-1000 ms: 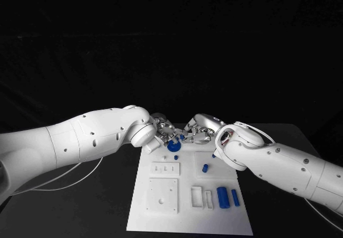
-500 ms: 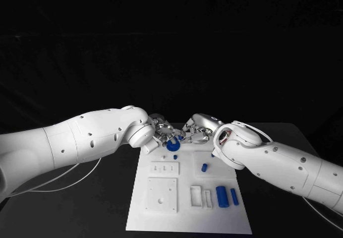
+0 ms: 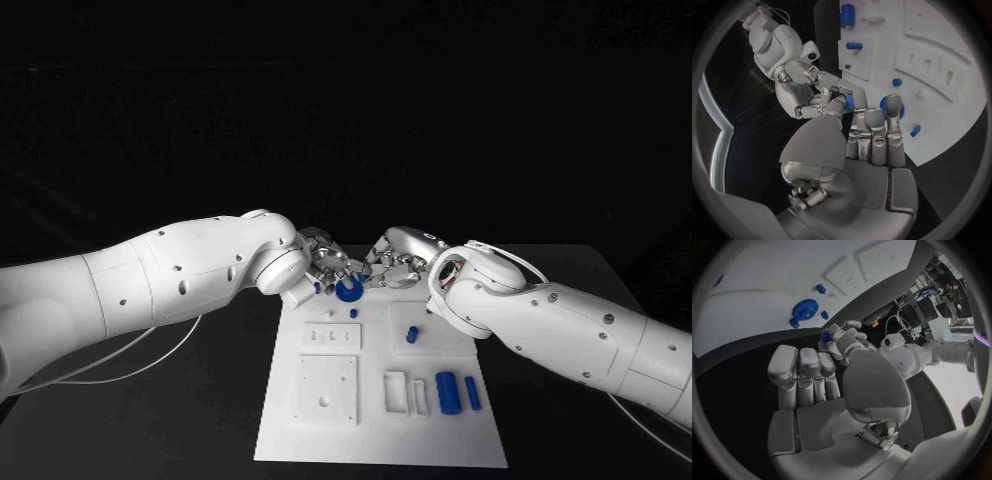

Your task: Assemble the parts on the task board

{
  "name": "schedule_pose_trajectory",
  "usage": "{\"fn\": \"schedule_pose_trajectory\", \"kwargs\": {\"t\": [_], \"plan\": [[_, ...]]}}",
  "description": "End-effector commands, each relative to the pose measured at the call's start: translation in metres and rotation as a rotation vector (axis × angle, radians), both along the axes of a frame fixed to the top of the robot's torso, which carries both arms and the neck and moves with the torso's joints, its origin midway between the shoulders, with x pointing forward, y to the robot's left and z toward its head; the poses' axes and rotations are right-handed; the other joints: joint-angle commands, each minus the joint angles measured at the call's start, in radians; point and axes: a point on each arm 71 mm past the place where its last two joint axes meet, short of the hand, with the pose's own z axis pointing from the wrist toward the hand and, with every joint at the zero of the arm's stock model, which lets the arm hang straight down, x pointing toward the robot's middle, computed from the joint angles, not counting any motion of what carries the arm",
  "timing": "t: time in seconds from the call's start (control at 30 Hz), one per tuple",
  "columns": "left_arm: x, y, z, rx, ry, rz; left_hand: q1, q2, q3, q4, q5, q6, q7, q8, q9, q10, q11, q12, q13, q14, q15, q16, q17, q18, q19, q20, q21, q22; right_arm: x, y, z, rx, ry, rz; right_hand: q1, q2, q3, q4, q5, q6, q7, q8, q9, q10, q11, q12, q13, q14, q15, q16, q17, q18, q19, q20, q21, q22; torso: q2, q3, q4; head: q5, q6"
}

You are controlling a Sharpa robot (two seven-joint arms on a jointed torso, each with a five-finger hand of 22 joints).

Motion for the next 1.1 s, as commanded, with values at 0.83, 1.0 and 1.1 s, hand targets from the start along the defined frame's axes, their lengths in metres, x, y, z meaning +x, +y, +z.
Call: {"fn": "schedule_pose_trajectory", "kwargs": {"t": [0.83, 1.0, 1.1], "plan": [[-0.0054, -0.0063, -0.0026, 0.007, 0.043, -0.07, -0.039, -0.039, -0.028, 0.046, -0.034, 0.018, -0.019, 0.006, 0.337, 0.006, -0.006, 0.011, 0.007, -0.002, -0.006, 0.01, -0.005, -0.021, 0.024, -0.003, -0.047, 0.052, 0.0007, -0.0002, -0.0013, -0.023, 0.002, -0.007, 0.001, 0.013, -0.004, 0.002, 0.006, 0.009, -0.002, 0.003, 0.003, 0.004, -0.006, -0.002, 0.001, 0.001, -0.005, -0.006, 0.0, -0.008, 0.057, -0.006, 0.0, 0.13, 0.0, 0.0011, -0.0009, 0.0, -0.002], [-0.0057, -0.0059, -0.0032, 0.01, 0.05, -0.073, -0.045, -0.046, -0.039, 0.06, -0.033, 0.019, -0.018, 0.006, 0.339, 0.006, -0.007, 0.016, 0.012, -0.001, -0.007, 0.015, -0.003, -0.021, 0.028, -0.003, -0.053, 0.061, 0.0007, -0.0002, -0.0013, -0.023, 0.002, -0.008, 0.001, 0.013, -0.004, 0.002, 0.006, 0.009, -0.002, 0.003, 0.003, 0.004, -0.006, -0.002, 0.001, 0.001, -0.005, -0.006, 0.0, -0.008, 0.057, -0.006, 0.0, 0.13, 0.0, 0.0007, -0.0003, 0.0, -0.004], [-0.0059, -0.0057, -0.0037, 0.011, 0.052, -0.075, -0.036, -0.046, -0.035, 0.06, 0.01, 0.018, -0.02, 0.006, 0.339, 0.004, -0.008, 0.017, 0.014, -0.003, -0.007, 0.017, -0.002, -0.022, 0.028, -0.004, -0.056, 0.067, 0.0007, 0.0, -0.0013, -0.024, 0.003, -0.007, 0.001, 0.013, -0.004, 0.002, 0.006, 0.009, -0.002, 0.003, 0.003, 0.004, -0.006, -0.002, 0.001, 0.001, -0.005, -0.006, 0.0, -0.008, 0.057, -0.006, 0.0, 0.13, 0.0, 0.0002, -0.0007, 0.0, -0.004]]}}
